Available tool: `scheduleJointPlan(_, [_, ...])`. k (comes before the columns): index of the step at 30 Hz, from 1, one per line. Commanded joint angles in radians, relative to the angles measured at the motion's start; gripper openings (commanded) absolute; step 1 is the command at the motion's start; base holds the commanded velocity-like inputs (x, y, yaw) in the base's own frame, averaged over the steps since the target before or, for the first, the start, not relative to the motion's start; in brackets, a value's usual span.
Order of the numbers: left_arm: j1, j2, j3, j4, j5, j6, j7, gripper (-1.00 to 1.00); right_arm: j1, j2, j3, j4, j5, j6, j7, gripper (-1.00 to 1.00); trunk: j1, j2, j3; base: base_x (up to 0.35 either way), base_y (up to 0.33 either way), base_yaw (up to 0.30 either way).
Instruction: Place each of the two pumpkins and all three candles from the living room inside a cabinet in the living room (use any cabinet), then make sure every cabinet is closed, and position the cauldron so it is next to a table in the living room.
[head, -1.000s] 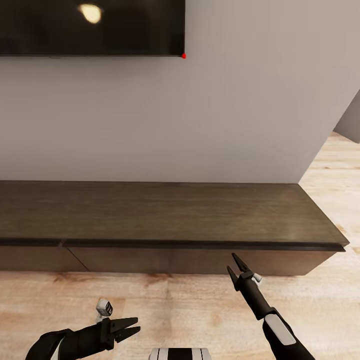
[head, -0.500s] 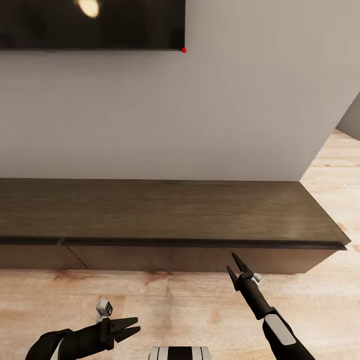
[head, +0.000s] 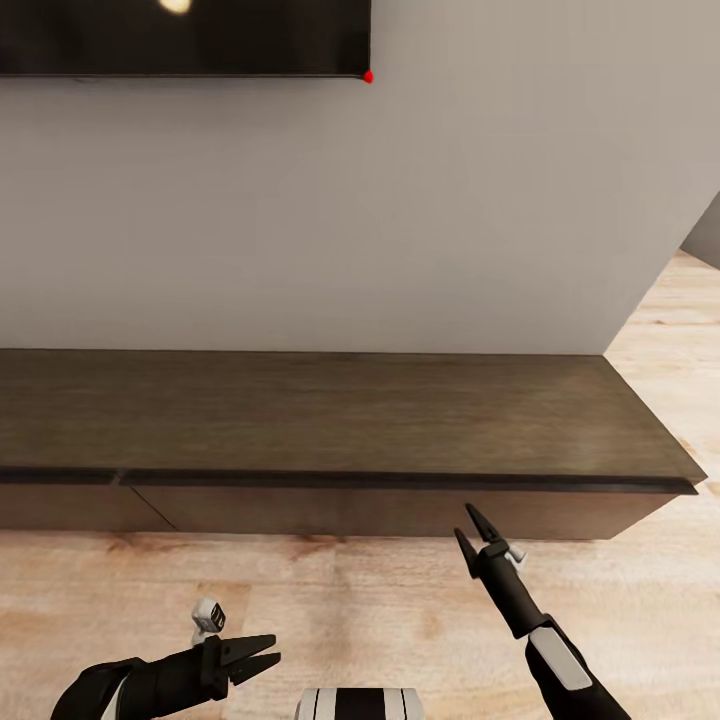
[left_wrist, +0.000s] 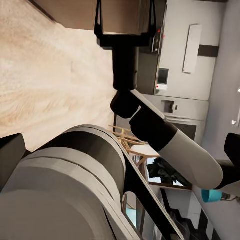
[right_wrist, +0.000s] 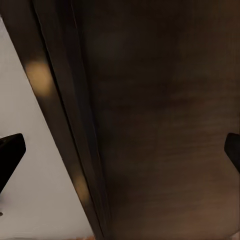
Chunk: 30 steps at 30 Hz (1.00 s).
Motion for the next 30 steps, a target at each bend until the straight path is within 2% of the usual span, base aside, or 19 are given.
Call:
scheduleJointPlan(1, [0.000, 0.000, 0.000, 0.000, 0.001, 0.011, -0.003, 1.00, 0.000, 0.000, 0.000, -0.001, -0.008, 0.009, 0.005, 1.00, 0.000, 0.000, -0.001, 0.000, 0.000, 0.000])
scheduleJointPlan(9, [0.000, 0.000, -0.001, -0.001, 0.001, 0.011, -0.003, 1.00, 0.000, 0.000, 0.040, -0.008, 0.023, 0.006, 0.045, 1.00, 0.000, 0.000, -0.001, 0.000, 0.000, 0.000])
scheduleJointPlan(15, [0.000, -0.001, -0.001, -0.001, 0.001, 0.011, -0.003, 1.00, 0.000, -0.003, 0.045, -0.008, 0.029, 0.006, 0.063, 1.00, 0.000, 0.000, -0.001, 0.000, 0.000, 0.000])
scheduleJointPlan(30, [0.000, -0.001, -0.001, -0.002, 0.001, 0.011, -0.003, 1.00, 0.000, -0.005, 0.049, -0.010, 0.092, -0.030, 0.116, 1.00, 0.000, 0.000, -0.001, 0.000, 0.000, 0.000])
